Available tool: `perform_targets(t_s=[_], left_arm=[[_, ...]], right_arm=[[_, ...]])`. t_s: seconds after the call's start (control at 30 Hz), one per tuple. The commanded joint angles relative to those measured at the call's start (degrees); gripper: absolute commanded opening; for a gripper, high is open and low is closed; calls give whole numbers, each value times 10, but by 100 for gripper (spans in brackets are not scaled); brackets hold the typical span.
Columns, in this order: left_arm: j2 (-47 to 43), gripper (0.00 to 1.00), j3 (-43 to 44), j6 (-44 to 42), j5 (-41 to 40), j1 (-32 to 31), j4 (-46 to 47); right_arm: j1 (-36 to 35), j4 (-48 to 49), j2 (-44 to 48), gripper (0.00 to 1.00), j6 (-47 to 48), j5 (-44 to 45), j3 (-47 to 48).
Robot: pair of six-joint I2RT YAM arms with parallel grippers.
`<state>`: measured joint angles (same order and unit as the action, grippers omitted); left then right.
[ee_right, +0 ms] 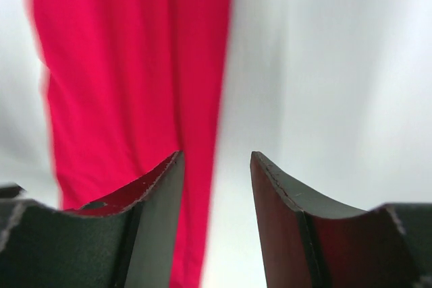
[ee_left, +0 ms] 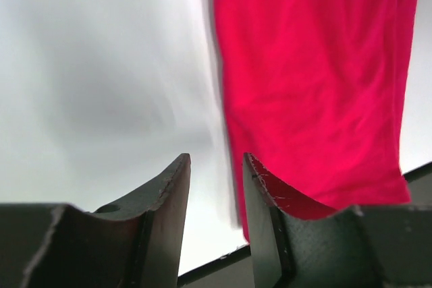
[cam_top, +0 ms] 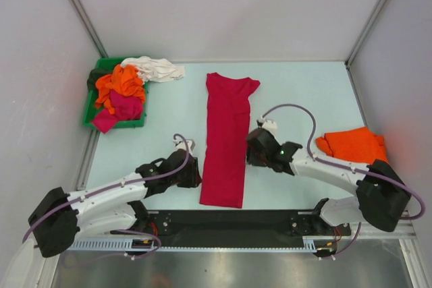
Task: Fold and stack the t-shirts
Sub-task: Grab the bottom of the folded rectangular tshirt with both arms
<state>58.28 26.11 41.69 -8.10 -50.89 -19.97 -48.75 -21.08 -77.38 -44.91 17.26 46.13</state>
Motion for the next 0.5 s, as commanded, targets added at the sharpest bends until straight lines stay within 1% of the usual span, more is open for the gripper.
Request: perform_targets(t_s=[0.0, 0.03, 0.1, 0.2, 0.23, 0.37, 0.47], left_arm=[[-67, 43, -45, 38, 16, -3, 54], [-71, 44, -48, 39, 14, -3, 56], [-63, 44, -48, 38, 13, -3, 56], [-29, 44, -38, 39, 15, -4, 52], [-22, 45, -35, 41, 13, -4, 50], [10, 45, -26, 48, -4, -18, 38], [3, 45, -32, 60, -9, -36, 35]], right_arm=[[-66, 25, 65, 50, -105, 21, -92], [-77, 24, 66, 50, -131, 24, -99], [-112, 24, 63, 50, -149, 32, -112], [-143, 23, 45, 50, -180, 41, -112], [-167, 22, 42, 50, -188, 49, -111], [-216, 20, 19, 50, -235, 57, -109], [-245, 23, 6, 50, -252, 59, -111]])
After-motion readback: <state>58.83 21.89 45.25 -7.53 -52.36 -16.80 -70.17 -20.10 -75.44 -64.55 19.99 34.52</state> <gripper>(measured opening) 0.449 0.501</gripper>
